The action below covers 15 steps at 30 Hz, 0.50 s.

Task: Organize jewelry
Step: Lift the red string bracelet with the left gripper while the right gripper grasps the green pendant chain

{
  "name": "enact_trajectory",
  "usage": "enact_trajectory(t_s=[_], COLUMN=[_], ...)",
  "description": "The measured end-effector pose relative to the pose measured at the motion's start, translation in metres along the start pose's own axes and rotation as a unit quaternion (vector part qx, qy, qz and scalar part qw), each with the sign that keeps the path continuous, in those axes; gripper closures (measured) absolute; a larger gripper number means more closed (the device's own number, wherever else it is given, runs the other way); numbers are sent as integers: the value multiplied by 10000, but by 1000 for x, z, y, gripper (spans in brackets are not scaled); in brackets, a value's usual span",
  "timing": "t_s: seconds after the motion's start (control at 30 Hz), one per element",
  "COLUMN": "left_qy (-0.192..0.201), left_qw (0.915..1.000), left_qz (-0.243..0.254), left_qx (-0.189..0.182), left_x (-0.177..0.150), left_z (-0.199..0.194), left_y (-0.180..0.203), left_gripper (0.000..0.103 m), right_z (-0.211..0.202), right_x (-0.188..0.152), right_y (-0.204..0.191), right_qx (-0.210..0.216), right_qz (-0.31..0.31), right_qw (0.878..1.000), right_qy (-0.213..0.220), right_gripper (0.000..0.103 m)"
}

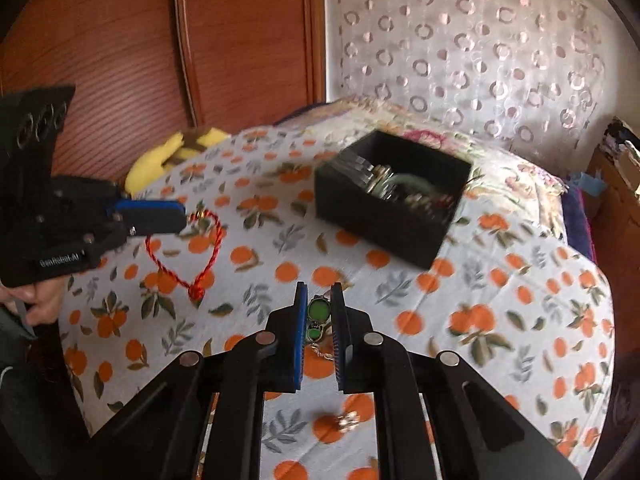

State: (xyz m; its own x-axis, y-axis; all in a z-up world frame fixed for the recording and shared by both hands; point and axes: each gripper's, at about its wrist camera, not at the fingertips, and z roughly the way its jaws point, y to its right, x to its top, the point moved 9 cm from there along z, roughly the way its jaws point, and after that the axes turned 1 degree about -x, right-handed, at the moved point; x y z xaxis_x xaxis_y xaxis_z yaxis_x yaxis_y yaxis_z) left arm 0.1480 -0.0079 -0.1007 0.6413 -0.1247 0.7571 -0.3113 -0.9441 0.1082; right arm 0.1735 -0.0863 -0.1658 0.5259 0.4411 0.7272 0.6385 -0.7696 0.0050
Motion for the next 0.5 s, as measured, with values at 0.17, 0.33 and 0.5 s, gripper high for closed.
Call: enact_trajectory(t_s=[0.17,0.33,0.5], left_qy=[87,158,221], left_qw=[10000,9999,9997], left_qz=[11,56,105], left_qx=[4,3,10], left_x=[11,22,36], left_z=[-1,1,4], left_y=[2,7,9], left_gripper=[97,97,97], right_z=[-15,-26,-32], right_x=[13,28,40], right_y=[11,19,22], right_qx=[13,-33,-101], right_qz=[28,31,-2], right_qw=[9999,9995,9991], right_qy=[164,312,413], right_gripper=[90,90,90])
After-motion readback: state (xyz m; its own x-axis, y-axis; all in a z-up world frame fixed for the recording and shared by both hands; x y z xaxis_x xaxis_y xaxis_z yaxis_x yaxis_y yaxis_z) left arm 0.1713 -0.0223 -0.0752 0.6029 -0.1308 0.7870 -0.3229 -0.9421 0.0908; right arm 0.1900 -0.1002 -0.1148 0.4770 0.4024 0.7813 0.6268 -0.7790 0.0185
